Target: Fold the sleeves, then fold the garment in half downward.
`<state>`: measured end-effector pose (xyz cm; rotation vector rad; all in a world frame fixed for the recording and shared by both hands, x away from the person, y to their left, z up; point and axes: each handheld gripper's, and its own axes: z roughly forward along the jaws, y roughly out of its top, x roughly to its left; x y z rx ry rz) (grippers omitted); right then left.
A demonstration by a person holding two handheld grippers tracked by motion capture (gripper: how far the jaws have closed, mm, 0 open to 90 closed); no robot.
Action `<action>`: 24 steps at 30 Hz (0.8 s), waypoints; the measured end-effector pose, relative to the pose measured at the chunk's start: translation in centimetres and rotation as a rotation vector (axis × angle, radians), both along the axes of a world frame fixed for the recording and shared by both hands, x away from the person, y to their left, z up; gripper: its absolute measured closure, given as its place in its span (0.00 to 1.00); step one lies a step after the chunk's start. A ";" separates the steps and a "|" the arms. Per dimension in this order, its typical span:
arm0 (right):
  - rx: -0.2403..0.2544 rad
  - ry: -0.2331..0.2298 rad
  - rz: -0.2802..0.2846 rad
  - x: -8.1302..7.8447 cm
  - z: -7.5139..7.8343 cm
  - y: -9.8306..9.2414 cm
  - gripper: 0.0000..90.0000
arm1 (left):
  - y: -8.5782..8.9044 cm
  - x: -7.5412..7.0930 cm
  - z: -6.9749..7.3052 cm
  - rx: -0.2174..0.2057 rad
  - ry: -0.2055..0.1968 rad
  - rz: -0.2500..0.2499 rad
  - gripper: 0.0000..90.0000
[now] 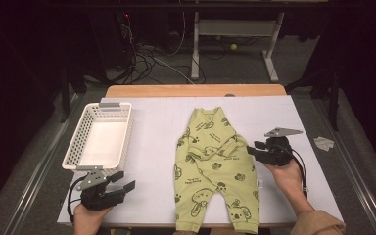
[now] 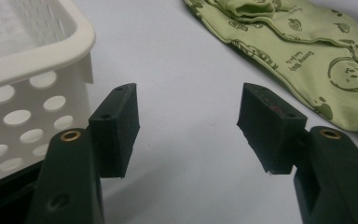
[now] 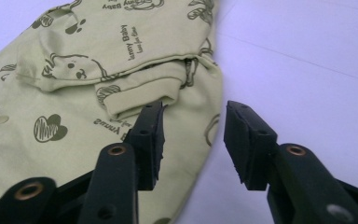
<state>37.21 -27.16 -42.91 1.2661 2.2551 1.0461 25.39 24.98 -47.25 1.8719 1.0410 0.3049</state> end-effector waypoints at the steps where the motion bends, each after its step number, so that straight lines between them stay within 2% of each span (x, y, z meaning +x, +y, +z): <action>1: 0.001 -0.005 -0.006 -0.1 0.0 -0.3 0.63 | 0.0 0.0 0.0 0.001 0.001 0.000 0.40; 5: 0.010 -0.024 -0.017 -0.7 -0.1 -1.1 0.59 | 0.0 0.0 0.1 -0.005 -0.004 -0.003 0.40; 9: -0.006 -0.029 -0.025 -1.1 -0.3 -1.6 0.57 | -0.1 0.0 0.1 -0.002 -0.005 -0.010 0.40; 13: 0.010 -0.046 -0.038 -1.6 -0.5 -2.1 0.56 | -0.1 0.0 0.1 -0.004 -0.006 -0.009 0.40; 16: 0.004 -0.073 -0.045 -1.9 -0.6 -2.3 0.55 | 0.1 0.1 0.2 -0.012 0.000 -0.006 0.40; 24: 0.036 -0.077 -0.053 -2.5 -1.1 -3.0 0.52 | -0.4 -0.2 0.7 0.000 -0.022 -0.019 0.40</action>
